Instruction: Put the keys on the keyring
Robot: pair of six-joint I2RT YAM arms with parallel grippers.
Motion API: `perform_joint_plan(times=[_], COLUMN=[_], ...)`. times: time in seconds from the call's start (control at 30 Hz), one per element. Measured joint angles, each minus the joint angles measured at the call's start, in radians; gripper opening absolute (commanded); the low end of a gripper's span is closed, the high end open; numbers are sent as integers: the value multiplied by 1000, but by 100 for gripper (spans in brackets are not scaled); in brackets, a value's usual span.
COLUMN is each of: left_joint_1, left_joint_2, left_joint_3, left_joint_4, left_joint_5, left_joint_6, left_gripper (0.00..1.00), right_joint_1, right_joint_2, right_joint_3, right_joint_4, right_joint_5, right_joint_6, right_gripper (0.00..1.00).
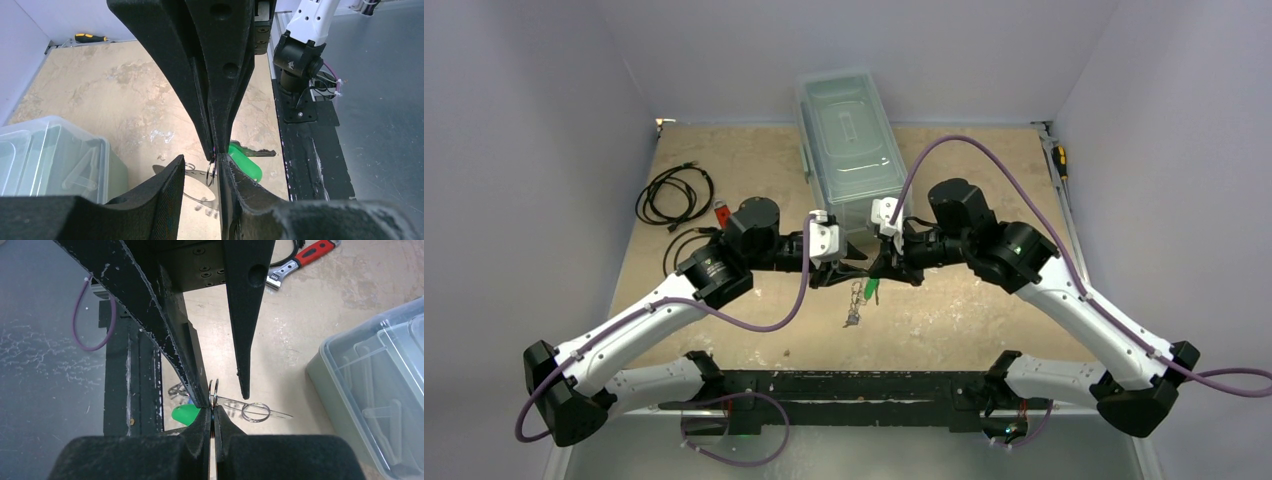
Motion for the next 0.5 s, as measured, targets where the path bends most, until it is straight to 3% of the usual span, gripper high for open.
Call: perform_joint_plan(times=[0.4,0.5], left_joint_1=[-4,-4], left_joint_2=[1,0], left_joint_3=[0,0], left_joint_4=[7,9], left_joint_5=[35,51], left_joint_6=[-5,-6], left_gripper=[13,2], right_joint_1=[-1,-2], right_joint_2=[-20,-28], right_joint_3=[0,0], right_joint_4=[0,0], right_joint_5=[-17,-24], right_joint_6=[-3,-3], right_gripper=[0,0])
